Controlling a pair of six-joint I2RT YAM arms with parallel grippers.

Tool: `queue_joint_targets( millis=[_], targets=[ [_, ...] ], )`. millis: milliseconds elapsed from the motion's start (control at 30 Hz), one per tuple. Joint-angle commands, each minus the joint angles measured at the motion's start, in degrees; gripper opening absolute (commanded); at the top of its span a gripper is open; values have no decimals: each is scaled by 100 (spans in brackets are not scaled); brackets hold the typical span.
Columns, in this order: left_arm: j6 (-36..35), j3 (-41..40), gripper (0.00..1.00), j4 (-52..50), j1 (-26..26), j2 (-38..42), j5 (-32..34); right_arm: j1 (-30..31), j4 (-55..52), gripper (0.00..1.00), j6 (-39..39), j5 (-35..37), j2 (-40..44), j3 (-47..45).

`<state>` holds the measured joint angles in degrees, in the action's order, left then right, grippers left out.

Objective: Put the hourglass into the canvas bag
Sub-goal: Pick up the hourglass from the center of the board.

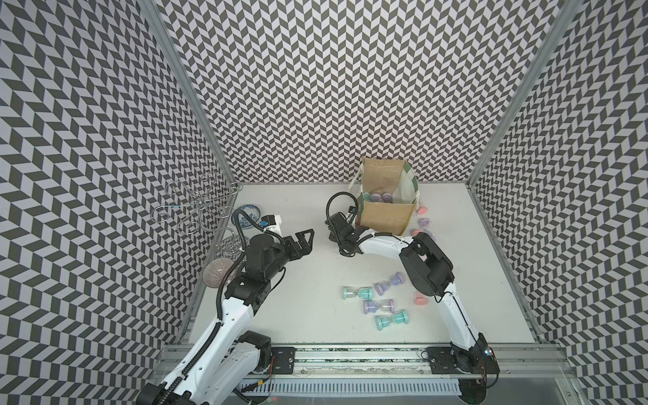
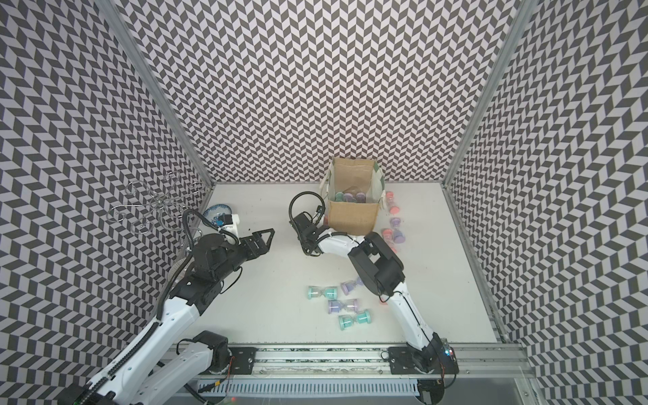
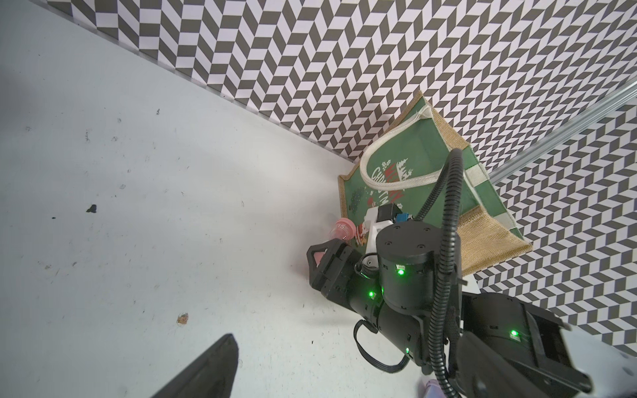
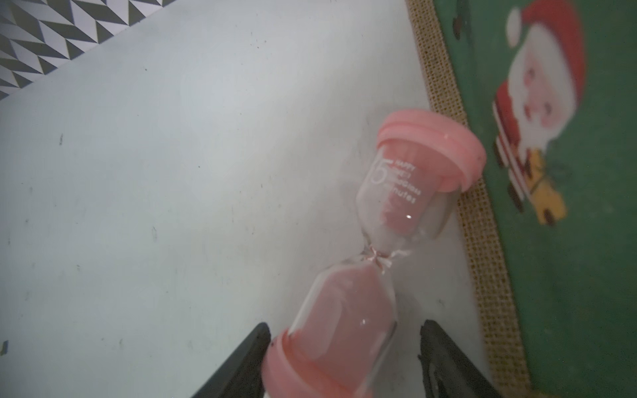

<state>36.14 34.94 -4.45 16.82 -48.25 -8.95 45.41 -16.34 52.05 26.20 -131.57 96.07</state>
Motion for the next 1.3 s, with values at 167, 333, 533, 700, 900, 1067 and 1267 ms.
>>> queue_joint_targets(
  millis=[167, 333, 533, 700, 900, 1067, 1267],
  targets=[
    [95, -17, 99, 193, -42, 27, -94, 2, 136, 68, 154, 202, 36, 17],
    [90, -4, 99, 216, -45, -26, -92, -5, 182, 63, 94, 160, -79, 39],
    [88, -15, 99, 222, -39, -10, -92, 3, 280, 53, -185, -143, -7, -40],
    [121, -36, 99, 247, -39, 19, -81, 21, 491, 47, -519, -350, 217, -351],
    [187, -88, 99, 290, -43, 85, -102, 104, 810, 44, -925, -466, 631, -888],
    [202, -84, 99, 278, -40, 122, -127, 182, 977, 42, -1255, -560, 1008, -1218],
    [209, -83, 99, 253, -40, 193, -119, 267, 1175, 41, -1508, -880, 1495, -1654]
  ],
)
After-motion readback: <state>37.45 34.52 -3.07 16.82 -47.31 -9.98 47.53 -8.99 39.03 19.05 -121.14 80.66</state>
